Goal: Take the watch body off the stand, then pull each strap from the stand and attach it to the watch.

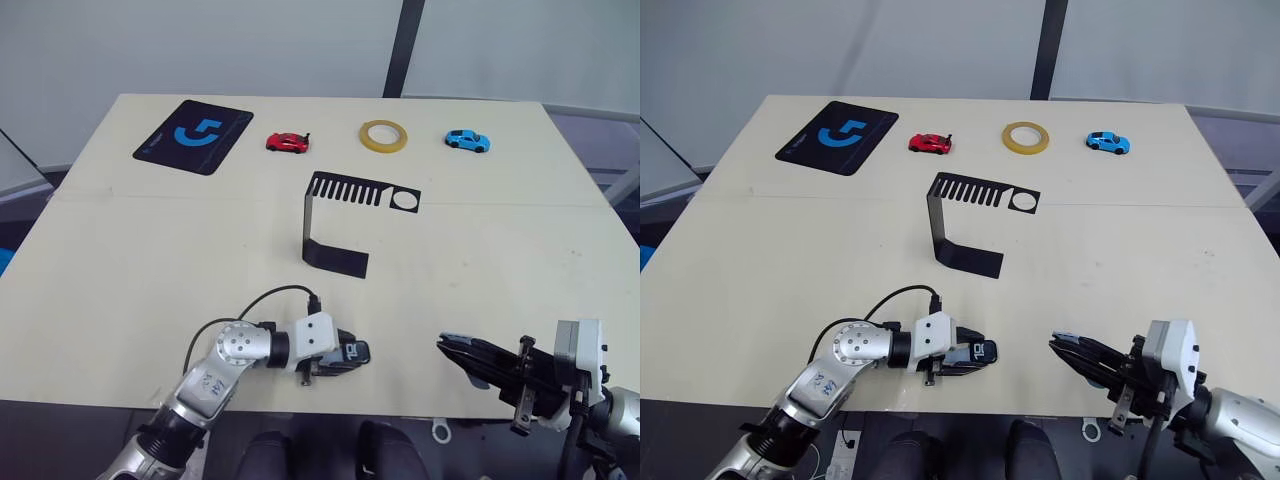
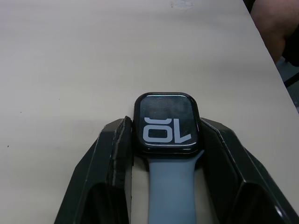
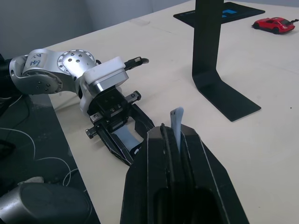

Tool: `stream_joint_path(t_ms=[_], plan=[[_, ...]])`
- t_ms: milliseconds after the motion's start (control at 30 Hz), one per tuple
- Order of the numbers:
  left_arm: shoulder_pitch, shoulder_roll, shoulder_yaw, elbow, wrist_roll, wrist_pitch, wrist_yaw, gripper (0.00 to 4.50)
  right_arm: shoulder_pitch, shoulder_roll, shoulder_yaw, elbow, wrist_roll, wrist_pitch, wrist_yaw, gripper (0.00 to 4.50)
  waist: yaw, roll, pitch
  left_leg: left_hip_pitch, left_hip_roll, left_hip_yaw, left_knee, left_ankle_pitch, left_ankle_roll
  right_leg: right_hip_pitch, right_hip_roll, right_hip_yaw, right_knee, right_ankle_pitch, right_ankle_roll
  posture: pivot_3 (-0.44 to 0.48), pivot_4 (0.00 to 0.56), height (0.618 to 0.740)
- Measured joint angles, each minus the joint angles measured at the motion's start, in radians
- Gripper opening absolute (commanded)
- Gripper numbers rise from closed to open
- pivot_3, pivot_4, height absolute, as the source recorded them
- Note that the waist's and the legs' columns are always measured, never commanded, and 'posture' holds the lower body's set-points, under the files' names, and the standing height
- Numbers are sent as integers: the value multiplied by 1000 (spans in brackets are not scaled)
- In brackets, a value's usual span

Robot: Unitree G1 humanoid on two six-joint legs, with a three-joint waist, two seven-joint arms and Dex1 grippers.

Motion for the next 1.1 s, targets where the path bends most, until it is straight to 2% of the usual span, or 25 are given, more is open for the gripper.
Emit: stream_joint_path(t_ms=[200,300,467,567,733,867,1100], plan=[[-7,0,2,17,-6,-22,-11,1678,6,1,15,0,-2,-1,-4,0,0,0,-1,0,0,0,0,0,1,0,0,0,0,0,0,0,150,737],[-19,0,22,46,-47,-37,-41,1678,8,2,14,-1,-3,-4,-8,0,0,0,-1,0,0,0,0,0,1,0,0,0,1,0,0,0,150,737],[-98,33,142,55,-254,3,-201,1678,7,1,-16,-39,-17,-20,-28,0,-1,0,0,-1,0,0,1,1,-2,-1,0,0,2,0,-1,0,150,737],[-199,92,223,104,-416,128,-349,1678,-13,-22,-25,-93,-54,-17,-80,0,-1,0,0,-1,0,0,1,2,-4,-1,1,0,2,0,-1,0,150,737],[-375,111,219,237,-553,410,-477,1678,-116,-109,44,-150,-188,145,-282,0,0,-1,0,-3,-1,-1,3,3,-3,-1,1,-1,2,0,0,0,150,737],[-476,100,167,326,-581,605,-515,1678,-228,-117,165,-162,-267,176,-356,0,-1,-2,0,-5,-1,1,3,4,-4,-2,3,-1,5,0,0,0,150,737],[-538,50,124,430,-581,743,-498,1678,-233,-133,280,-164,-425,94,-354,0,-2,-3,1,-7,-1,4,4,4,-3,-3,3,-1,5,0,0,0,150,737]])
